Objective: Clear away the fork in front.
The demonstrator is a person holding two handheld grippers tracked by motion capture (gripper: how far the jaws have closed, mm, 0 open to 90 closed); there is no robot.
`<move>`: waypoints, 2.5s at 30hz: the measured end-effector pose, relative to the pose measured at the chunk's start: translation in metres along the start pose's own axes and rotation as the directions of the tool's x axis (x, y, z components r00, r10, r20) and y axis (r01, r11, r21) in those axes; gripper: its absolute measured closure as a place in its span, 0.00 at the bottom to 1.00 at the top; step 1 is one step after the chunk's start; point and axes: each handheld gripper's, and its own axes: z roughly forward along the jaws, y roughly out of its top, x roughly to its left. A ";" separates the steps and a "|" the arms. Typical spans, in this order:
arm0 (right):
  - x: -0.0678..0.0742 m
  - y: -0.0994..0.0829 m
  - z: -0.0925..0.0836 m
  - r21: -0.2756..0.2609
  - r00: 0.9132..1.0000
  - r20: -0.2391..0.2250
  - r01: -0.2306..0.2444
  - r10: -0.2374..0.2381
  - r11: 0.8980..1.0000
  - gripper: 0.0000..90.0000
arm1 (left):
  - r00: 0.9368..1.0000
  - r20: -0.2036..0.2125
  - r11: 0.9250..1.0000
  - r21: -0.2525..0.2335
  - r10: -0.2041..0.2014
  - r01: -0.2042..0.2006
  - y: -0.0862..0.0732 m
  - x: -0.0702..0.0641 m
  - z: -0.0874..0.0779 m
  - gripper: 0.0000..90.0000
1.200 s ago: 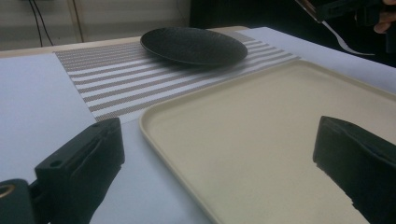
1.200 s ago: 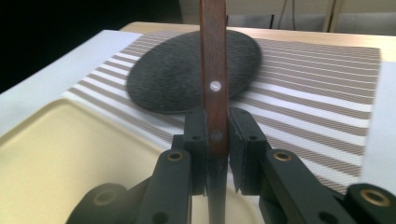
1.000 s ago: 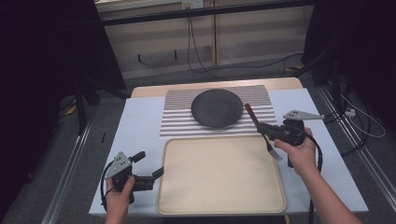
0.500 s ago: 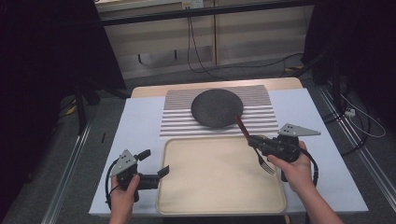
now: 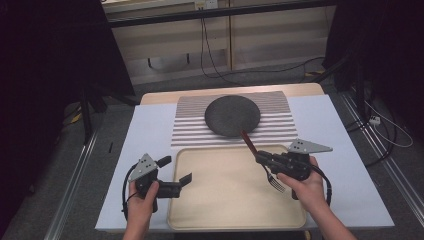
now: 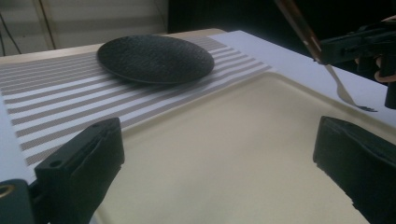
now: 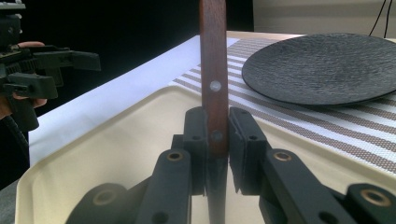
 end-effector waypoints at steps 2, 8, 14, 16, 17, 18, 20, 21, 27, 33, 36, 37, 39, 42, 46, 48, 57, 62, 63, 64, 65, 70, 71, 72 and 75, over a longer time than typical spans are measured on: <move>0.001 -0.001 0.002 0.004 1.000 -0.007 0.002 -0.002 1.000 0.87 | 1.000 0.009 1.000 0.003 0.000 0.000 0.003 -0.004 0.006 0.02; 0.010 -0.003 0.011 0.018 0.999 -0.038 0.018 -0.017 1.000 0.87 | 0.999 0.030 1.000 0.002 -0.017 0.017 0.009 -0.013 0.024 0.02; 0.015 -0.004 0.016 0.019 0.999 -0.050 0.017 -0.016 1.000 0.87 | 0.998 0.048 0.999 -0.001 -0.048 0.048 0.014 -0.021 0.040 0.03; 0.016 -0.004 0.017 0.021 0.998 -0.058 0.015 -0.014 1.000 0.87 | 0.996 0.057 0.998 -0.009 -0.068 0.068 0.016 -0.023 0.045 0.03; 0.016 -0.004 0.017 0.019 0.998 -0.055 0.019 -0.018 1.000 0.87 | 0.995 0.062 0.997 -0.009 -0.074 0.075 0.017 -0.024 0.048 0.03; 0.017 -0.004 0.018 0.018 0.998 -0.058 0.018 -0.017 1.000 0.87 | 0.995 0.068 0.997 -0.009 -0.071 0.072 0.018 -0.025 0.050 0.03; 0.018 -0.003 0.018 0.016 0.998 -0.064 0.018 -0.017 1.000 0.87 | 0.995 0.076 0.997 -0.009 -0.072 0.073 0.019 -0.027 0.055 0.04; 0.018 -0.003 0.019 0.020 0.998 -0.068 0.018 -0.016 1.000 0.87 | 0.994 0.081 0.997 -0.009 -0.074 0.075 0.020 -0.028 0.057 0.04; 0.021 -0.004 0.022 0.024 0.997 -0.072 0.032 -0.031 0.999 0.87 | 0.992 0.089 0.996 0.002 -0.084 0.084 0.025 -0.033 0.067 0.05; 0.025 -0.003 0.025 0.023 0.996 -0.085 0.039 -0.037 0.999 0.87 | 0.986 0.121 0.993 -0.023 -0.116 0.119 0.030 -0.038 0.075 0.16; 0.027 -0.004 0.028 0.028 0.995 -0.090 0.044 -0.041 0.999 0.87 | 0.984 0.141 0.993 -0.018 -0.113 0.117 0.032 -0.044 0.082 0.22; 0.028 -0.004 0.029 0.029 0.995 -0.095 0.044 -0.041 0.999 0.87 | 0.982 0.146 0.992 -0.016 -0.118 0.122 0.033 -0.046 0.085 0.24; 0.029 -0.004 0.030 0.030 0.994 -0.096 0.047 -0.044 0.998 0.87 | 0.979 0.156 0.991 -0.019 -0.131 0.136 0.034 -0.050 0.089 0.26; 0.030 -0.005 0.031 0.031 0.994 -0.100 0.050 -0.046 0.998 0.87 | 0.972 0.182 0.988 -0.029 -0.146 0.154 0.035 -0.052 0.095 0.40; 0.032 -0.004 0.032 0.035 0.992 -0.111 0.057 -0.052 0.998 0.87 | 0.964 0.205 0.982 -0.036 -0.172 0.183 0.035 -0.054 0.099 0.57; 0.033 -0.004 0.031 0.027 0.992 -0.114 0.062 -0.059 0.998 0.87 | 0.959 0.215 0.979 -0.050 -0.185 0.200 0.035 -0.054 0.099 0.74; 0.038 0.000 0.025 -0.001 0.988 -0.112 0.108 -0.108 0.994 0.80 | 0.933 0.273 0.969 -0.010 -0.236 0.248 0.046 -0.043 0.083 0.89; 0.032 -0.004 0.021 0.000 0.992 -0.076 0.104 -0.103 0.995 0.69 | 0.932 0.274 0.970 0.020 -0.237 0.241 0.049 -0.031 0.070 0.90; 0.030 -0.004 0.021 -0.003 0.992 -0.078 0.104 -0.104 0.995 0.67 | 0.930 0.275 0.969 0.029 -0.242 0.244 0.049 -0.029 0.068 0.90; 0.029 -0.005 0.020 -0.006 0.992 -0.068 0.108 -0.108 0.994 0.65 | 0.929 0.274 0.968 0.034 -0.248 0.249 0.049 -0.027 0.066 0.90; 0.028 -0.005 0.019 -0.004 0.993 -0.064 0.104 -0.104 0.995 0.62 | 0.929 0.273 0.967 0.037 -0.251 0.251 0.049 -0.024 0.063 0.90; 0.023 -0.007 0.015 0.003 0.993 -0.058 0.104 -0.103 0.995 0.51 | 0.927 0.266 0.964 0.063 -0.265 0.257 0.049 -0.014 0.053 0.90; 0.022 -0.007 0.014 0.002 0.993 -0.047 0.106 -0.106 0.994 0.49 | 0.928 0.262 0.964 0.067 -0.267 0.258 0.049 -0.013 0.052 0.90; 0.021 -0.008 0.013 0.004 0.993 -0.041 0.108 -0.108 0.994 0.46 | 0.926 0.262 0.963 0.073 -0.270 0.260 0.048 -0.011 0.051 0.90; 0.018 -0.008 0.011 0.005 0.994 -0.021 0.107 -0.107 0.994 0.39 | 0.925 0.256 0.960 0.079 -0.280 0.268 0.046 -0.006 0.047 0.90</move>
